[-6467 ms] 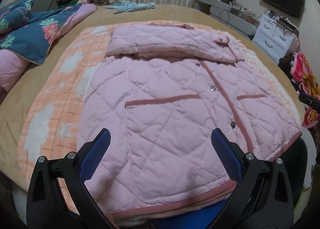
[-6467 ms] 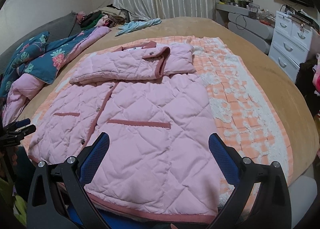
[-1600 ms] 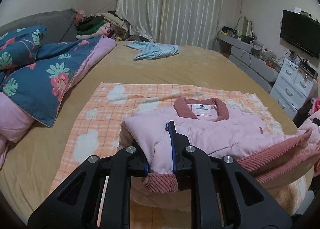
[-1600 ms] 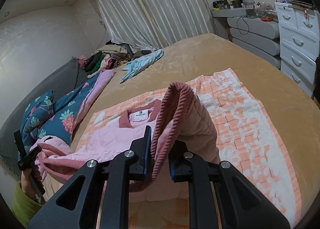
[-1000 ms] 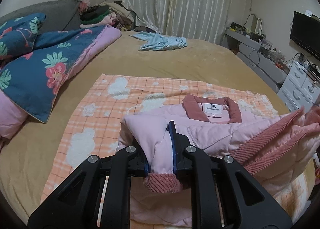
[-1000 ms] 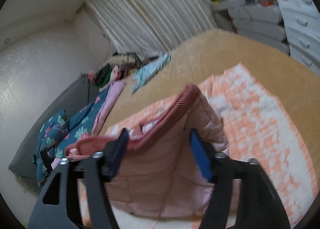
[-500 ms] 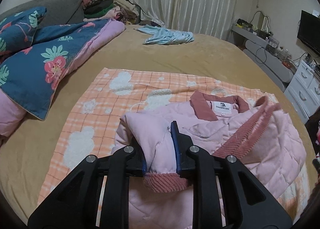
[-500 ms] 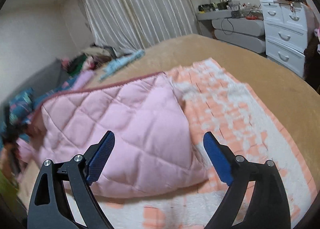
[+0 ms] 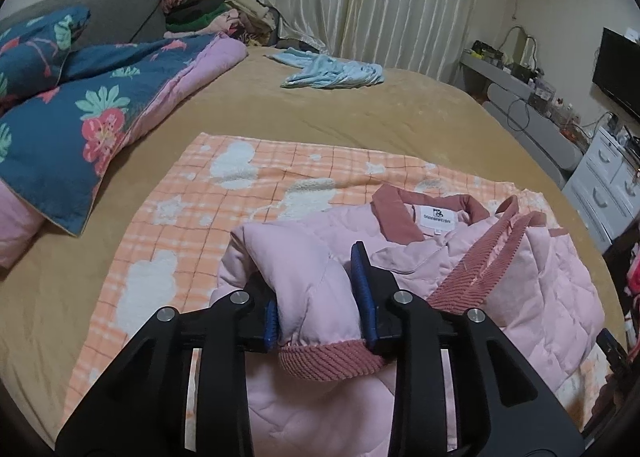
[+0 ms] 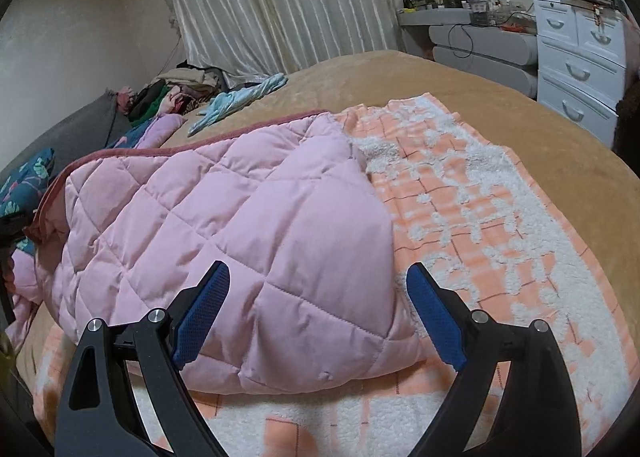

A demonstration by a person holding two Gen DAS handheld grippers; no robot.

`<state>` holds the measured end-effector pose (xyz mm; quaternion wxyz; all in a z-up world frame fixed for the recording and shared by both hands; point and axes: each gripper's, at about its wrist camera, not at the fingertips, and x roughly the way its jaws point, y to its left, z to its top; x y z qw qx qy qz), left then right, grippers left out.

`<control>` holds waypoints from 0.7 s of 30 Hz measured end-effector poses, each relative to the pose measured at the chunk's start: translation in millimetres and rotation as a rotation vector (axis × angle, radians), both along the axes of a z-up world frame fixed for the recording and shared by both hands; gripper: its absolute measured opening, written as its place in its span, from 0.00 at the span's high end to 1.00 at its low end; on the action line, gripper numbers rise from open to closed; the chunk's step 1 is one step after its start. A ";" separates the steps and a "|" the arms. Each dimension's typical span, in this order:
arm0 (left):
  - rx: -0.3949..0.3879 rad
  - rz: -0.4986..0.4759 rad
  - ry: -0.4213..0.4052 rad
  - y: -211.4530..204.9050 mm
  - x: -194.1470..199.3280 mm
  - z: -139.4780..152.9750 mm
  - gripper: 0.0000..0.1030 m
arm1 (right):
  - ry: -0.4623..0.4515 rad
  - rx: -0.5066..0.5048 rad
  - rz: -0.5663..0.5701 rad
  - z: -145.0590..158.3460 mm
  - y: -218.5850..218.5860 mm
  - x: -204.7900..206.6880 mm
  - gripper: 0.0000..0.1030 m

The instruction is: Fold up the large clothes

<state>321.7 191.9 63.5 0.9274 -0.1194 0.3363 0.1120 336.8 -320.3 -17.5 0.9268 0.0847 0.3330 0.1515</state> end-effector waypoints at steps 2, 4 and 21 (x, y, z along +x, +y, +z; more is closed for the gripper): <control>-0.038 -0.005 -0.008 2.0 -1.7 3.7 0.72 | 0.002 -0.012 0.007 -0.9 3.1 -0.1 0.13; -0.107 -0.027 -0.038 4.7 -5.5 9.7 0.34 | 0.007 -0.011 0.009 -2.4 4.1 0.6 0.13; -0.033 0.002 0.019 25.6 -71.3 -71.1 0.09 | -0.015 -0.061 -0.026 -2.4 -0.1 5.6 0.13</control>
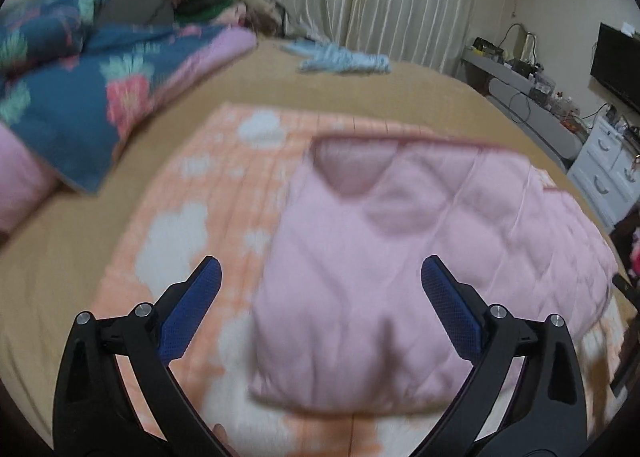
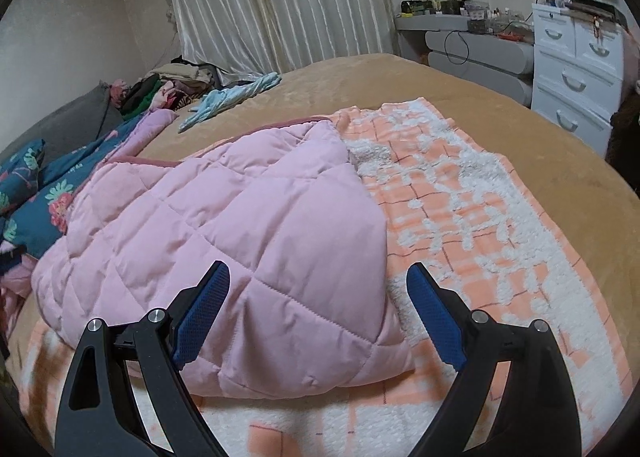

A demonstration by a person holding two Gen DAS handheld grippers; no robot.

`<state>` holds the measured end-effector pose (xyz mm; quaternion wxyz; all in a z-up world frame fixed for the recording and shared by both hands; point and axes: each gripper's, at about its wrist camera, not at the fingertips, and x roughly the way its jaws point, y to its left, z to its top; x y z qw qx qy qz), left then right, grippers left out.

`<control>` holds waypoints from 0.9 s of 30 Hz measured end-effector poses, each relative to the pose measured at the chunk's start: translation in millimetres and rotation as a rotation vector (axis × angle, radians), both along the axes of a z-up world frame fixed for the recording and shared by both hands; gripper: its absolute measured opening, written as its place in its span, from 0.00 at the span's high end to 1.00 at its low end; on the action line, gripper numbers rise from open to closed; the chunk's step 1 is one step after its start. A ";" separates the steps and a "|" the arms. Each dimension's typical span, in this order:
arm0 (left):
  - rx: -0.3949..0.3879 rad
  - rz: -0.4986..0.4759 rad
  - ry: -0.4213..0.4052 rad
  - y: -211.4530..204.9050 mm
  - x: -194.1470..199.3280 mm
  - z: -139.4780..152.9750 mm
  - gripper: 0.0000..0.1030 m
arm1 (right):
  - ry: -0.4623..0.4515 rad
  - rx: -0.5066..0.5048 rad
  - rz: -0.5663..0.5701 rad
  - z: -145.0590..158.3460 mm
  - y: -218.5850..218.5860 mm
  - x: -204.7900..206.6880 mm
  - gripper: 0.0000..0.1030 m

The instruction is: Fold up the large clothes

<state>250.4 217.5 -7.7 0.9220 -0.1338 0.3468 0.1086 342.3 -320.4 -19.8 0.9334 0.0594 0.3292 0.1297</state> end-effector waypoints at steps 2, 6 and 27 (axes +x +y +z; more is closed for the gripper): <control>-0.077 -0.010 0.020 6.4 -6.4 -22.0 0.09 | -0.001 -0.011 0.002 -2.0 1.0 2.6 0.13; -0.207 -0.033 0.028 5.4 -10.7 -48.6 0.09 | -0.003 -0.038 0.014 -7.7 4.3 8.1 0.13; 0.091 0.014 0.003 -27.8 81.9 -0.8 0.80 | -0.076 -0.173 -0.024 0.6 38.4 57.4 0.78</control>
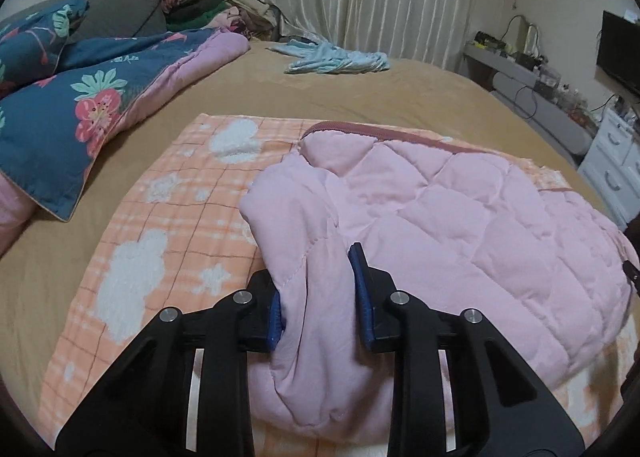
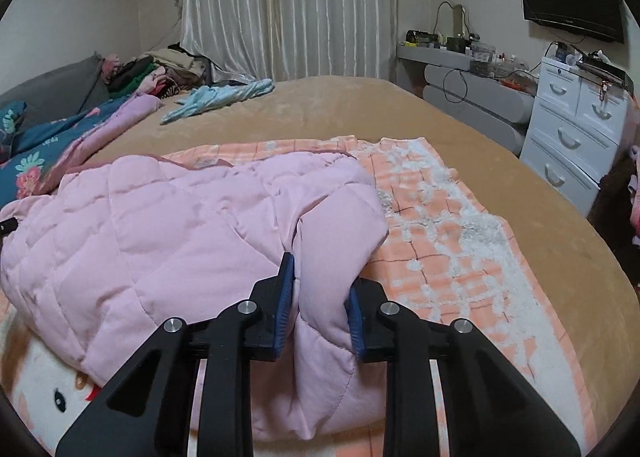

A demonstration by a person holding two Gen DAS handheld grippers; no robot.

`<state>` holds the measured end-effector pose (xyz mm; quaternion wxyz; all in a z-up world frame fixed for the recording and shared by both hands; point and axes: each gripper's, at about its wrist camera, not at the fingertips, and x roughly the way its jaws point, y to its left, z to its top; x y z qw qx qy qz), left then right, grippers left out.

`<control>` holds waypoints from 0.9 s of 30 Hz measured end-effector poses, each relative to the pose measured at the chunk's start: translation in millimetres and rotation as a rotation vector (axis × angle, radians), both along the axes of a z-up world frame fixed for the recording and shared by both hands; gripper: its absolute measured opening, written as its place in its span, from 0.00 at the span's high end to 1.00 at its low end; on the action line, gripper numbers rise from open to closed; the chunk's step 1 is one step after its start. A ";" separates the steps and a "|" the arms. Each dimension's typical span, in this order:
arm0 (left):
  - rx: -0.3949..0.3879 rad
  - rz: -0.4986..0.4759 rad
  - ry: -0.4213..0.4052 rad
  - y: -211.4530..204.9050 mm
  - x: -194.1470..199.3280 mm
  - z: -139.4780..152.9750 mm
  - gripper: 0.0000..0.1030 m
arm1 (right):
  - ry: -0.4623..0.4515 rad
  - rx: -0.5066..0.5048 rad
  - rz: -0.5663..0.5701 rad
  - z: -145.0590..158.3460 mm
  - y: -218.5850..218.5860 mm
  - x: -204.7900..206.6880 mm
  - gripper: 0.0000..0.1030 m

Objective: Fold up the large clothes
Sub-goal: 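Open the left tool and pull both tools back from the jacket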

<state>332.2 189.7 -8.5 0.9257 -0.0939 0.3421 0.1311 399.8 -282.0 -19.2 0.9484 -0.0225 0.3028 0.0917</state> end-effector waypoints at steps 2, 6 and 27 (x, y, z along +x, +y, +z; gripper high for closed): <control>0.007 0.008 0.018 -0.5 6.4 -5.1 0.80 | 0.017 0.001 -0.005 -6.4 1.7 10.2 0.78; 0.019 0.019 0.042 0.8 18.5 -13.0 0.79 | 0.045 -0.020 -0.014 -22.7 7.0 27.3 0.78; -0.030 0.053 0.056 -0.1 -3.0 -5.4 0.20 | 0.069 0.202 -0.076 9.9 -24.6 -13.8 0.05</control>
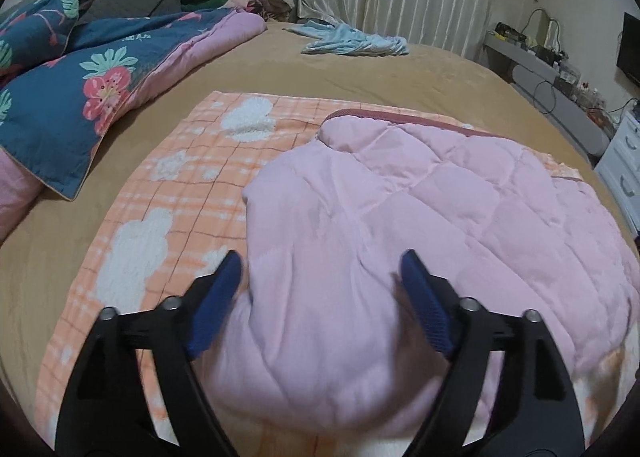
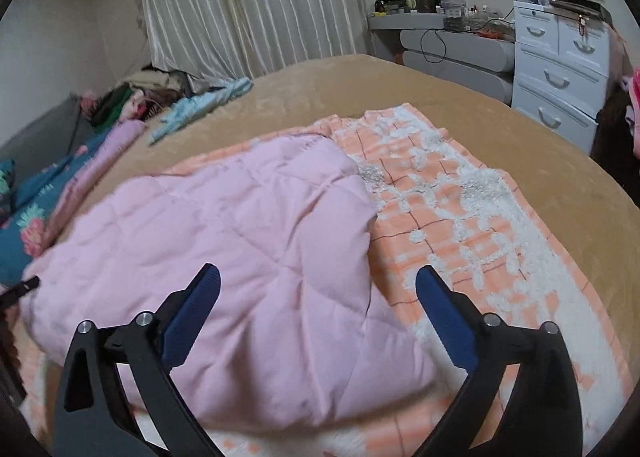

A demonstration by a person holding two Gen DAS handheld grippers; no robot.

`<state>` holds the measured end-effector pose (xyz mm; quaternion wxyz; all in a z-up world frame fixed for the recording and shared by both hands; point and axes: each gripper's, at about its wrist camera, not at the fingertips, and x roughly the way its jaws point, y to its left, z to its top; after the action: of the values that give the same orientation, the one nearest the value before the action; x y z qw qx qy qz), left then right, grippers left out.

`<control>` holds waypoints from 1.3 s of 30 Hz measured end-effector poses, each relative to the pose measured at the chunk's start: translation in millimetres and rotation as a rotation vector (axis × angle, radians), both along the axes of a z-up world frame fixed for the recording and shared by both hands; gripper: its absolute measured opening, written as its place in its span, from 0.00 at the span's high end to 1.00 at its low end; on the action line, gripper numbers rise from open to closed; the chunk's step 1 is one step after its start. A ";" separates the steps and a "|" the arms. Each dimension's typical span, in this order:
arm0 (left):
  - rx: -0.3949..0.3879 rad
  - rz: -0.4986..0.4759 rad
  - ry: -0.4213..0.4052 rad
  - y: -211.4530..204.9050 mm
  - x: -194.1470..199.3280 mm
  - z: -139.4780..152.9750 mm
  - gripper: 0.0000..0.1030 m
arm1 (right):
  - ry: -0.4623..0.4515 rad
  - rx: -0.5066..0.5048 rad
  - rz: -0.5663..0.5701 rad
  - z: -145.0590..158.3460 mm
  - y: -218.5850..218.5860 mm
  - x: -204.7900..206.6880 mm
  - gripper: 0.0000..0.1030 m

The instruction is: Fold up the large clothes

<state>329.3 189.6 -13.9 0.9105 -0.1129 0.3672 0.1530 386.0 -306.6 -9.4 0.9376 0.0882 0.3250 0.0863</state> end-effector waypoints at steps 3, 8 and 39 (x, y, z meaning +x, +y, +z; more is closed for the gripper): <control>-0.017 -0.007 -0.019 -4.5 -17.4 6.5 0.12 | 0.002 0.024 0.018 8.3 1.2 -15.8 0.04; -0.006 -0.005 -0.018 -12.9 -39.0 10.2 0.09 | -0.002 0.010 0.025 12.6 4.0 -40.3 0.04; -0.140 -0.020 0.048 -53.1 -119.8 -33.2 0.09 | 0.101 0.116 -0.057 -28.9 1.6 -116.3 0.04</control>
<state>209.5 136.5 -47.0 0.8929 -0.1688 0.3996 0.1206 269.7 -305.0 -38.3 0.9154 0.1556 0.3639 0.0734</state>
